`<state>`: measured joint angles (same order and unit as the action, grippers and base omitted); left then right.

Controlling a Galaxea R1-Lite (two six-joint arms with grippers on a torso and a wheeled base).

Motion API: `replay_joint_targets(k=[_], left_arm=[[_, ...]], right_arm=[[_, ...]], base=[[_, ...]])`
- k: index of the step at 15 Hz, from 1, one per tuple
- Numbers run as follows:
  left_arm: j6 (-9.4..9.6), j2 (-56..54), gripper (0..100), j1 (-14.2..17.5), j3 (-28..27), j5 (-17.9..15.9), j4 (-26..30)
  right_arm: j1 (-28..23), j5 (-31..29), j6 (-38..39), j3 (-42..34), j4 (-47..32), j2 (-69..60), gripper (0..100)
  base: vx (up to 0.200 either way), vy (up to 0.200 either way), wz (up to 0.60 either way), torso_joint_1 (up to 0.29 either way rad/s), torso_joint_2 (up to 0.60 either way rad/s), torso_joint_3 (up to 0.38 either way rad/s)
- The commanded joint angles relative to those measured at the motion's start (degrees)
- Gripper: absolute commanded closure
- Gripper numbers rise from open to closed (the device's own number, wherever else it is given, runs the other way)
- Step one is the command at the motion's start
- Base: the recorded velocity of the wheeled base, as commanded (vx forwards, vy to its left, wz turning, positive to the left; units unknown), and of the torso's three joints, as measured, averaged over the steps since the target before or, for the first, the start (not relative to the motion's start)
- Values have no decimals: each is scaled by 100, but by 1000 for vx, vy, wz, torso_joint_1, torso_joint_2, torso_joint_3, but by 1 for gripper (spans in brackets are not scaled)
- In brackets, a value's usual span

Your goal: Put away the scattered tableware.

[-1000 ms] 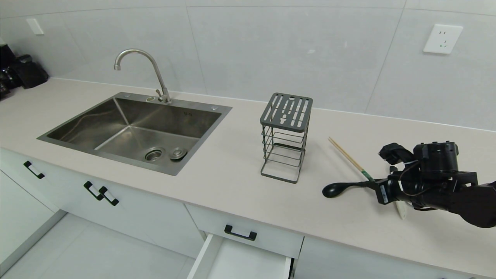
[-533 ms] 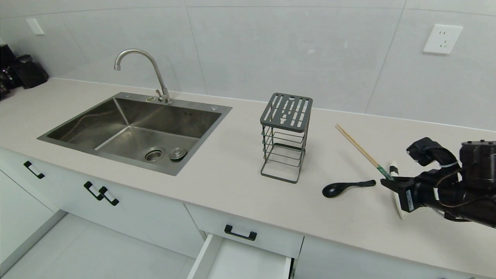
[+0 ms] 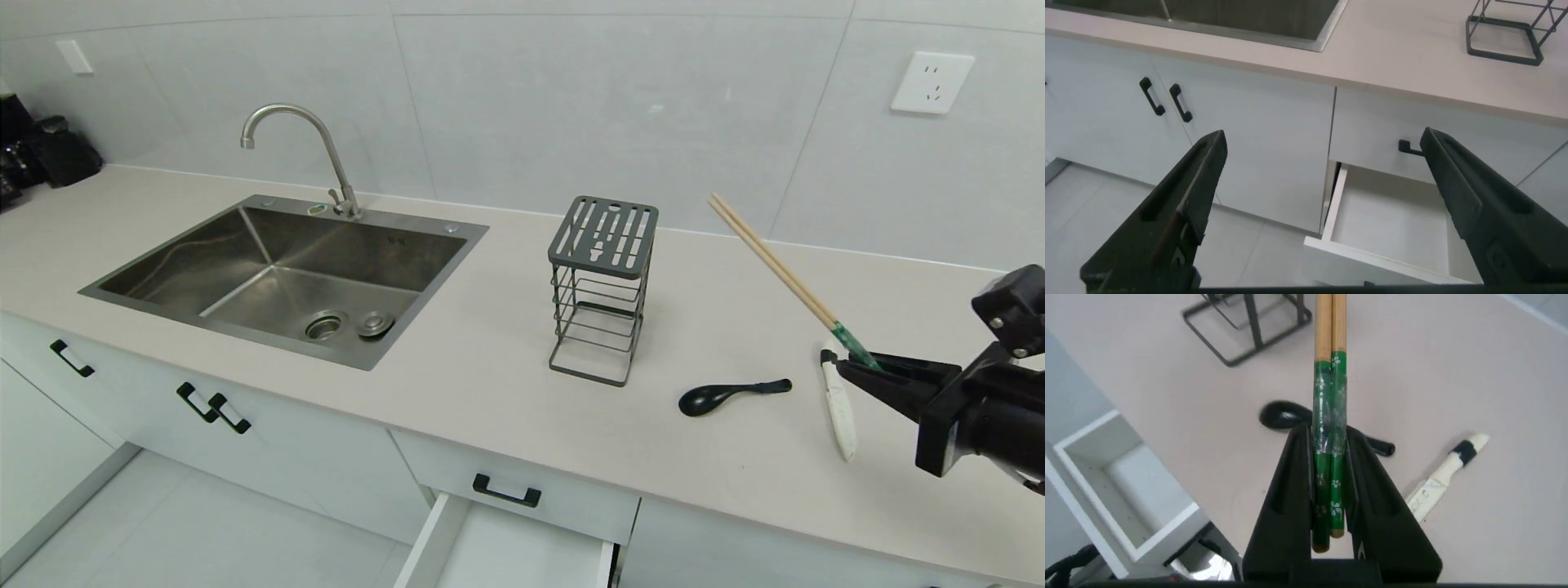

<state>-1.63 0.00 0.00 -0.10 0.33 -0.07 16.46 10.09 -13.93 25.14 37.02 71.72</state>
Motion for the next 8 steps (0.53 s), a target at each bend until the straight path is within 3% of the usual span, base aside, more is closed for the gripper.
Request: replay_joint_targets(k=[1, 6, 8], left_arm=[[-4, 0, 0, 0, 1, 2, -1], [-4, 0, 0, 0, 1, 2, -1], [-4, 0, 0, 0, 1, 2, -1]], right_arm=[[323, 63, -48, 97, -2, -527, 100], [1017, 458, -320, 325, -55, -316, 100], [1527, 494, -400, 334, -55, -35, 100]], base=[[0, 0, 0, 0, 0, 0], [0, 0, 0, 0, 0, 0], [0, 0, 0, 0, 0, 0]])
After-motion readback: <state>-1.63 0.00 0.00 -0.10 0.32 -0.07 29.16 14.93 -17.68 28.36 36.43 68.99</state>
